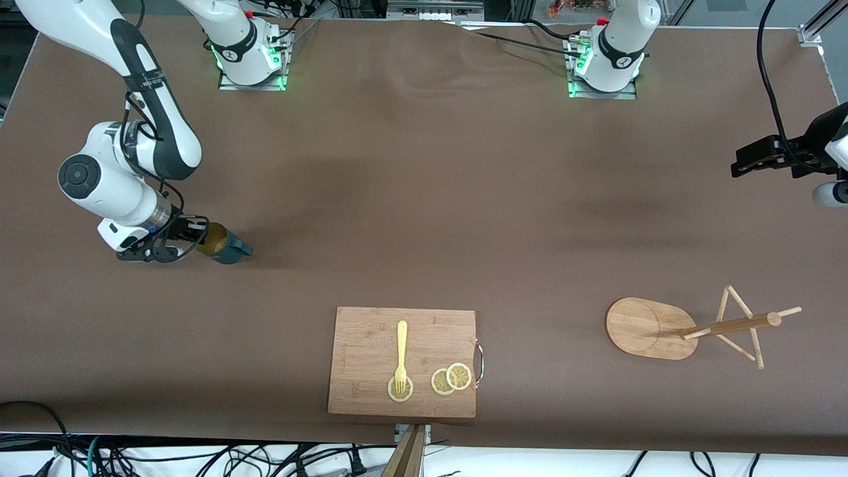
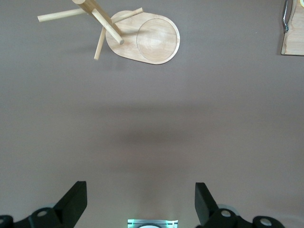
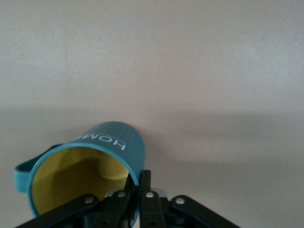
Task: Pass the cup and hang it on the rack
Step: 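Close the right gripper on the teal mug rim, then carry the mug to mid-table with the right gripper while the left gripper approaches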
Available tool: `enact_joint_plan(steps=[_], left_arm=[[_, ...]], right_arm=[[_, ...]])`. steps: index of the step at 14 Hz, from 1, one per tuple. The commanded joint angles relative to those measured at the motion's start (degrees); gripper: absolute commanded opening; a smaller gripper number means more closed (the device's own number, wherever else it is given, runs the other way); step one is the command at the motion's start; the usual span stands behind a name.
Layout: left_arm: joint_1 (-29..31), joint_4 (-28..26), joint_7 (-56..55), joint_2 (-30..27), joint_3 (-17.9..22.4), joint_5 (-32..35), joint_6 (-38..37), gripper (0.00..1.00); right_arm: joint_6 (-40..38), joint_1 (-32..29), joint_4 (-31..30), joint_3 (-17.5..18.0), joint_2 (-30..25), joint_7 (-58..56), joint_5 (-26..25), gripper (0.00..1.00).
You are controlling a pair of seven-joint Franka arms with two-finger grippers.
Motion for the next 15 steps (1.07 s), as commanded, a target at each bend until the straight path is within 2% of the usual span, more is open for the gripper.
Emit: enact_joint_plan(steps=[1, 3, 6, 8, 12, 13, 15], left_arm=[[0.19, 2.17, -0.06, 1.01, 0.04, -0.21, -0.52, 1.00], [0.10, 2.08, -0.41, 1.01, 0.04, -0.13, -0.52, 1.00], [0.19, 2.08, -0.32, 1.09, 0.04, -0.21, -0.52, 1.00], [0.19, 2.08, -0.32, 1.27, 0.04, -0.21, -0.52, 1.00], [0.27, 2.08, -0.41, 1.45, 0.04, -0.13, -0.52, 1.00], [0.27, 2.17, -0.41, 1.79, 0.13, -0.13, -0.52, 1.00], [0.27, 2.17, -0.41, 1.88, 0.13, -0.13, -0.52, 1.00]], right_arm=[[-0.99, -0.11, 2.09, 0.50, -0.08, -1.10, -0.23, 0.00], [-5.54, 0.42, 5.33, 1.02, -0.52, -1.02, -0.23, 0.00], [-20.10, 1.38, 15.59, 2.42, -0.18, -1.02, 0.21, 0.00], [-27.87, 5.67, 22.55, 3.31, 0.79, 0.04, 0.65, 0.00], [-28.16, 15.51, 24.60, 3.57, 2.02, 10.99, 1.44, 0.00], [-27.90, 19.37, 24.60, 3.58, 2.37, 15.98, 1.79, 0.00], [-27.89, 26.49, 28.35, 3.58, 5.34, 27.67, 1.62, 0.00]])
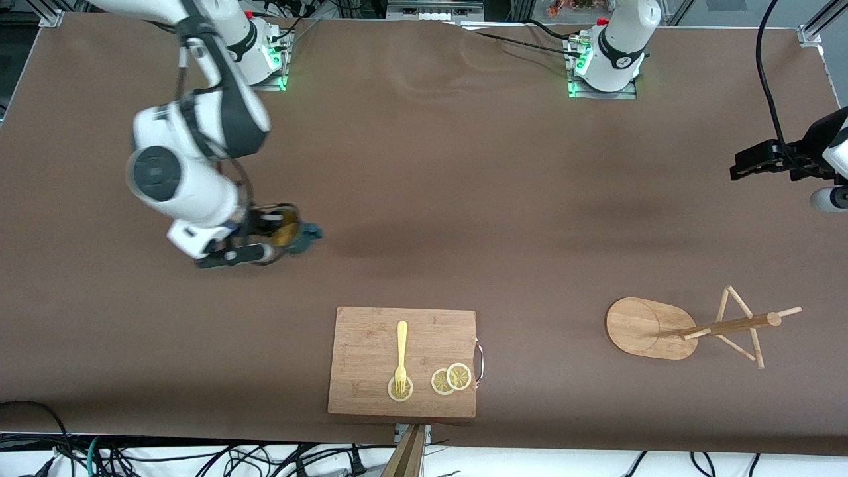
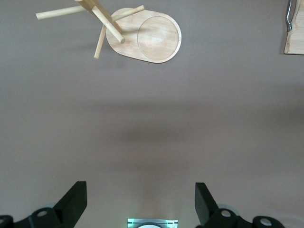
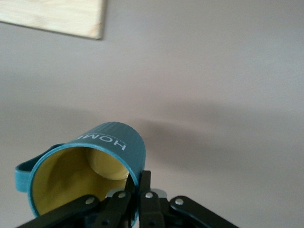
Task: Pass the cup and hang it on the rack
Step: 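Carry the mug to mid-table with the right gripper while the left gripper approaches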
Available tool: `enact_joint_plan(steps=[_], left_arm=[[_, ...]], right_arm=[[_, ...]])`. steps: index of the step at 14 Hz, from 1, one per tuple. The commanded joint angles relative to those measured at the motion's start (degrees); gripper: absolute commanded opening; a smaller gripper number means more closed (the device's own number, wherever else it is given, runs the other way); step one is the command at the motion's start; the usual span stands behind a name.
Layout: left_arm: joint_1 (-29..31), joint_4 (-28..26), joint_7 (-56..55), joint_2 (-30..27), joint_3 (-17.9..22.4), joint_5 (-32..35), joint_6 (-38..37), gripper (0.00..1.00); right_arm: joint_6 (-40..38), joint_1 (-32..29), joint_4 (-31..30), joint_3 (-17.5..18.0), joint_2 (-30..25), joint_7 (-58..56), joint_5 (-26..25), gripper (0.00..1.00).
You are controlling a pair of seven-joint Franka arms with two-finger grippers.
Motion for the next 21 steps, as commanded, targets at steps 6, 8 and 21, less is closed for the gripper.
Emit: enact_joint_plan(steps=[6, 8, 21], left_arm=[[0.01, 2.06, 0.12, 1.60, -0.05, -0.39, -0.70, 1.00], [0.27, 1.97, 0.12, 1.60, -0.05, -1.79, -0.70, 1.00], [-0.26, -7.68, 24.79, 0.10, -0.31, -6.61, -0.70, 1.00]], right_arm=[[8.20, 22.56, 17.70, -0.84, 18.61, 32.87, -0.37, 0.00], [12.18, 23.97, 17.63, -0.84, 21.00, 33.15, -0.28, 0.00], [-3.42, 22.15, 17.71, -1.36, 10.48, 28.43, -0.28, 1.00]])
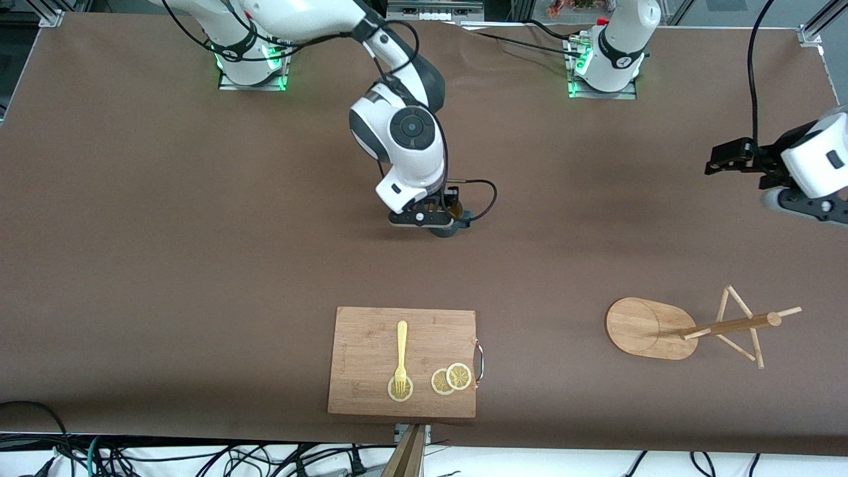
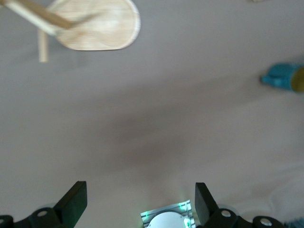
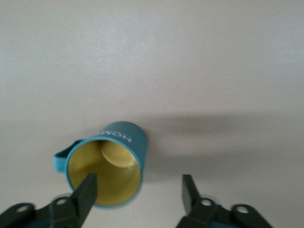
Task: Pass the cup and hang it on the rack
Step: 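Carry the mug to mid-table with the right gripper while the left gripper approaches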
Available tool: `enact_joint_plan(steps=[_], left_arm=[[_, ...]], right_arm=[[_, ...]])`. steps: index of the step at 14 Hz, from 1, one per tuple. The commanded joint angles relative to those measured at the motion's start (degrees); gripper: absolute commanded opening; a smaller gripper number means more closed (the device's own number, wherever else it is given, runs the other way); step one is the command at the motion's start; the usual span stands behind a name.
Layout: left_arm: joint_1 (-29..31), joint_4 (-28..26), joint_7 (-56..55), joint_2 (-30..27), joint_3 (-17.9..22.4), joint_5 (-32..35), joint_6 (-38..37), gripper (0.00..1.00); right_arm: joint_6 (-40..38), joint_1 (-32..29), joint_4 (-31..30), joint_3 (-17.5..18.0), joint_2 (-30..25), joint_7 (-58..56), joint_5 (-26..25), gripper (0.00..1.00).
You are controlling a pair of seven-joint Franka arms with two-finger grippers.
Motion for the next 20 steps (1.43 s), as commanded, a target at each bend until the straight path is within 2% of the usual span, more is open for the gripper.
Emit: enact_joint_plan(steps=[1, 3, 6, 9, 11, 13, 15, 16, 18, 20], left_arm=[[0.00, -4.18, 9.83, -0.54, 0.18, -3.60, 0.13, 1.00], [-0.44, -6.02, 16.24, 0.69, 0.18, -5.71, 0.22, 1.00], [-0.70, -10.59, 22.84, 0.87, -1.92, -6.60, 2.84, 1.00], [-0.61, -16.03, 31.89, 2.02, -4.82, -9.31, 11.00, 1.00], [-0.61, -20.60, 36.99, 2.02, -6.14, -14.22, 16.19, 1.00], [-0.61, -24.82, 43.31, 2.28, -8.68, -18.88, 22.60, 1.00], [-0.70, -28.95, 49.46, 2.28, -9.74, -22.66, 28.58, 1.00], [-0.53, -31.32, 53.41, 2.28, -10.53, -24.86, 31.13, 1.00], [-0.27, -35.98, 64.64, 3.94, -10.54, -32.57, 36.23, 1.00], [0.35, -39.24, 77.12, 6.22, -10.54, -42.41, 39.49, 1.00]], right_arm=[[-9.98, -3.08, -1.30, -0.46, -7.42, -4.86, -0.15, 1.00], [-16.14, -3.53, -1.30, -4.58, -11.29, -9.25, -0.24, 1.00], [-22.22, -3.53, -1.30, -13.80, -16.47, -19.08, 0.20, 1.00], [-26.79, -3.53, -1.30, -23.55, -19.82, -31.02, 0.55, 1.00], [-27.60, -3.53, -1.39, -29.88, -20.01, -39.03, 0.73, 1.00], [-26.90, -3.79, -1.74, -33.94, -20.44, -44.75, 2.21, 1.00], [-25.76, -6.59, -3.75, -33.87, -21.58, -46.01, 2.49, 1.00], [-24.19, -9.57, -5.68, -32.39, -22.81, -48.01, 2.49, 1.00], [-20.23, -19.04, -9.20, -24.33, -25.10, -53.46, 2.49, 1.00], [-18.81, -25.04, -11.40, -18.16, -26.76, -55.14, 1.44, 1.00]])
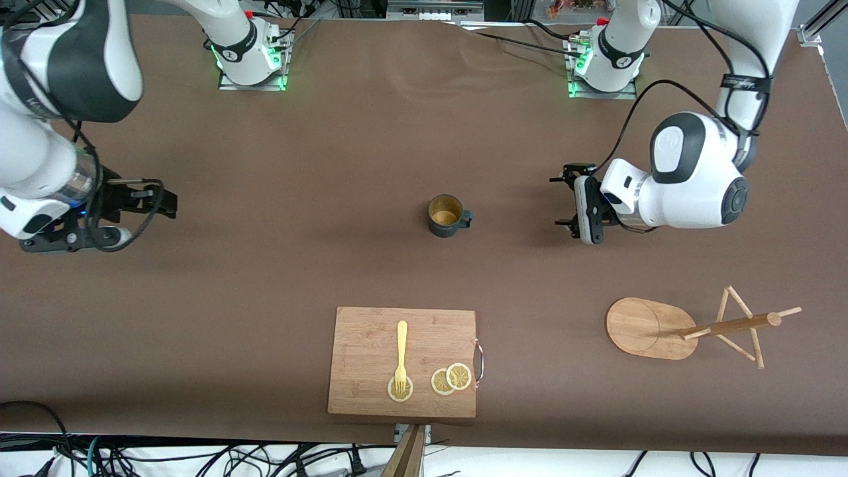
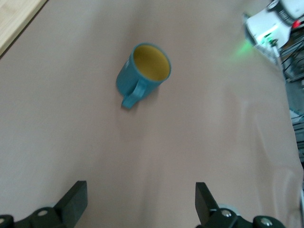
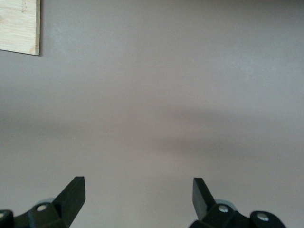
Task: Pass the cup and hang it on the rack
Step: 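Release the mug and withdraw the right gripper while the left gripper approaches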
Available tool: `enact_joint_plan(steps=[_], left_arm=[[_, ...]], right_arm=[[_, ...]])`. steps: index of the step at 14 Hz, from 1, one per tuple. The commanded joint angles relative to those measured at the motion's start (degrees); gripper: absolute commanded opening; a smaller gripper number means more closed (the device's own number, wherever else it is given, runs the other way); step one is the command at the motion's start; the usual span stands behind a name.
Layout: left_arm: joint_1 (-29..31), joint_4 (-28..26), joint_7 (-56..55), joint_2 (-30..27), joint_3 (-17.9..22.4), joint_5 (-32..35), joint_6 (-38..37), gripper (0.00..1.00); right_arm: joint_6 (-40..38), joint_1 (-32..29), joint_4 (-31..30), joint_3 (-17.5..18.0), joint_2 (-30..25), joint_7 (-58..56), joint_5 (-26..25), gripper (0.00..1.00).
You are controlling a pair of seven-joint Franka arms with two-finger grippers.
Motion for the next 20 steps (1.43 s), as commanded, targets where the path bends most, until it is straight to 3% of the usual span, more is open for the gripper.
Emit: enact_joint_plan(steps=[1, 4, 5, 9, 13, 16, 20], left_arm=[[1.23, -4.91, 16.27, 2.10, -0.26, -11.07, 4.51, 1.00], [1.76, -6.77, 28.40, 4.38, -0.26, -20.57, 5.49, 1.00], [1.94, -6.77, 32.88, 5.79, -0.26, -23.82, 5.57, 1.00], [1.59, -6.77, 55.38, 13.69, -0.26, -39.82, 5.49, 1.00], [0.19, -6.68, 64.11, 18.35, -0.26, -49.31, 5.57, 1.00], [-2.71, -5.89, 68.69, 21.35, -0.35, -54.68, 5.66, 1.00], [-5.09, -4.31, 70.01, 23.55, -0.43, -55.93, 5.66, 1.00]], right_arm=[[2.74, -8.73, -5.61, 9.55, -5.35, -2.27, -1.08, 1.00], [7.30, -22.16, -13.85, 22.02, -11.75, -2.27, -3.63, 1.00], [7.84, -24.73, -15.88, 23.80, -13.86, -2.19, -4.16, 1.00], [5.30, -26.95, -15.56, 23.73, -15.38, -1.84, -3.81, 1.00], [3.81, -26.43, -14.76, 22.07, -16.17, -1.75, -3.55, 1.00], [-2.34, -25.28, -12.30, 20.48, -15.03, -1.05, -3.11, 1.00], [-0.34, -25.19, -12.21, 20.66, -14.41, -1.13, -2.93, 1.00]])
